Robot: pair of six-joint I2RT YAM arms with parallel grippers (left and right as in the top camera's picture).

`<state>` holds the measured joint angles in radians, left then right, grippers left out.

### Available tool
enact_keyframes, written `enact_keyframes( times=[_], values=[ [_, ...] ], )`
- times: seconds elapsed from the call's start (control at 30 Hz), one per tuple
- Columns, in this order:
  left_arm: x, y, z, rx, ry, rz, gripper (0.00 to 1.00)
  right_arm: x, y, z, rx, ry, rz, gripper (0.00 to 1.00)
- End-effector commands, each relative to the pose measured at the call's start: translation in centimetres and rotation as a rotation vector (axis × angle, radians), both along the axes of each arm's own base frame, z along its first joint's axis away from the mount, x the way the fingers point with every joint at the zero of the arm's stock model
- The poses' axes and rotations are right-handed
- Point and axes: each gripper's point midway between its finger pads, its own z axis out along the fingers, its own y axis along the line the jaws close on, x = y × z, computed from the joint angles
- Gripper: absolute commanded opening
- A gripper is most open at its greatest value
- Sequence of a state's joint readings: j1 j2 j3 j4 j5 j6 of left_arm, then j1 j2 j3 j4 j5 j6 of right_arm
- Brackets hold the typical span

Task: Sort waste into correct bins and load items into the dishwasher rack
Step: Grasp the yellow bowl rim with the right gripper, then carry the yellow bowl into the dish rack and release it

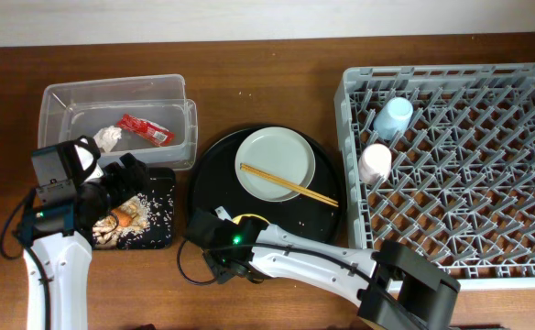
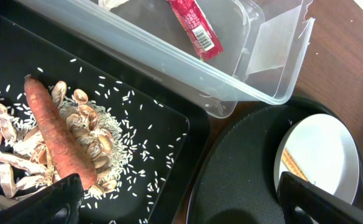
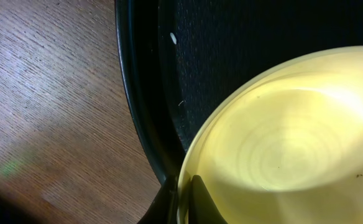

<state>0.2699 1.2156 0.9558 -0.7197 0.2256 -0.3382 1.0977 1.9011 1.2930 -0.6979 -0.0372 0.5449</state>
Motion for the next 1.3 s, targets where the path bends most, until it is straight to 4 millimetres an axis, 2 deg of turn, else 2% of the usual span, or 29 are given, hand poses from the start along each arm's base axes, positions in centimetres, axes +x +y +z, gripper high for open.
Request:
enact_keyframes(
  times=[0.0,0.07,0.1,0.17,0.2,0.23,0.27,0.3,0.33,0.37,0.4,0.43,0.47,0.53,0.57,0.6,0.67,0.7,0.73,0.8,0.83,0.9,1.0,1.13,1.27],
  values=[
    [0.4,0.1,1.1,-0.007,-0.029,0.005,0.99,0.7,1.9,5.0,0.103,-0.061,0.049,0.04],
    [0.4,0.1,1.1,-0.007,-0.029,0.005,0.99,2.1,2.1,9.5,0.173,-0.110,0.058,0.04],
    [0.4,0.1,1.1,-0.007,-0.029,0.005,0.99,4.2,1.0,14.0,0.230,-0.158,0.042,0.04],
    [0.4,0.1,1.1,-0.007,-0.029,0.005,0.99,6.1,-0.7,18.4,0.360,-0.147,0.103,0.04],
    [0.4,0.1,1.1,-0.007,-0.029,0.005,0.99,6.8,-1.7,20.0,0.428,-0.135,0.136,0.04],
    [0.4,0.1,1.1,-0.007,-0.029,0.005,0.99,8.3,-3.4,21.8,0.502,-0.133,0.143,0.04],
    [0.4,0.1,1.1,-0.007,-0.029,0.005,0.99,10.0,-5.5,23.0,0.553,-0.146,0.124,0.04],
    [0.4,0.1,1.1,-0.007,-0.029,0.005,0.99,12.9,-9.1,24.5,0.633,-0.171,0.090,0.04],
    [0.4,0.1,1.1,-0.007,-0.029,0.005,0.99,14.6,-11.9,25.6,0.715,-0.185,0.082,0.04],
    [0.4,0.1,1.1,-0.007,-0.029,0.005,0.99,16.4,-15.4,26.8,0.803,-0.213,0.057,0.04],
    [0.4,0.1,1.1,-0.007,-0.029,0.005,0.99,18.5,-20.2,28.0,0.876,-0.262,-0.020,0.04],
    [0.4,0.1,1.1,-0.007,-0.029,0.005,0.99,20.1,-24.5,28.6,0.909,-0.322,-0.089,0.04],
    [0.4,0.1,1.1,-0.007,-0.029,0.005,0.99,21.7,-30.0,29.0,0.934,-0.395,-0.189,0.04],
    [0.4,0.1,1.1,-0.007,-0.029,0.005,0.99,23.6,-38.2,28.8,0.977,-0.515,-0.291,0.04],
    [0.4,0.1,1.1,-0.007,-0.029,0.005,0.99,24.0,-39.9,28.8,1.020,-0.545,-0.278,0.04],
    [0.4,0.1,1.1,-0.007,-0.029,0.005,0.99,24.6,-42.0,27.9,1.053,-0.564,-0.283,0.04],
    [0.4,0.1,1.1,-0.007,-0.029,0.005,0.99,26.1,-45.3,24.8,1.132,-0.573,-0.271,0.04],
    [0.4,0.1,1.1,-0.007,-0.030,0.005,0.99,27.0,-46.8,22.5,1.162,-0.571,-0.271,0.04],
    [0.4,0.1,1.1,-0.007,-0.029,0.005,0.99,27.6,-47.7,20.5,1.168,-0.558,-0.295,0.04],
    [0.4,0.1,1.1,-0.007,-0.029,0.005,0.99,28.1,-48.9,18.6,1.156,-0.553,-0.335,0.04],
    [0.4,0.1,1.1,-0.007,-0.029,0.005,0.99,28.4,-50.0,17.2,1.115,-0.549,-0.390,0.04],
    [0.4,0.1,1.1,-0.007,-0.029,0.005,0.99,29.0,-51.4,15.8,1.062,-0.495,-0.533,0.04],
    [0.4,0.1,1.1,-0.007,-0.029,0.005,0.99,29.2,-52.9,12.7,0.947,-0.409,-0.723,0.04],
    [0.4,0.1,1.1,-0.007,-0.029,0.005,0.99,28.5,-50.7,18.4,1.240,-0.394,-0.523,0.04],
    [0.4,0.1,1.1,-0.007,-0.029,0.005,0.99,29.0,-49.2,18.2,1.239,-0.374,-0.502,0.04]
  ],
)
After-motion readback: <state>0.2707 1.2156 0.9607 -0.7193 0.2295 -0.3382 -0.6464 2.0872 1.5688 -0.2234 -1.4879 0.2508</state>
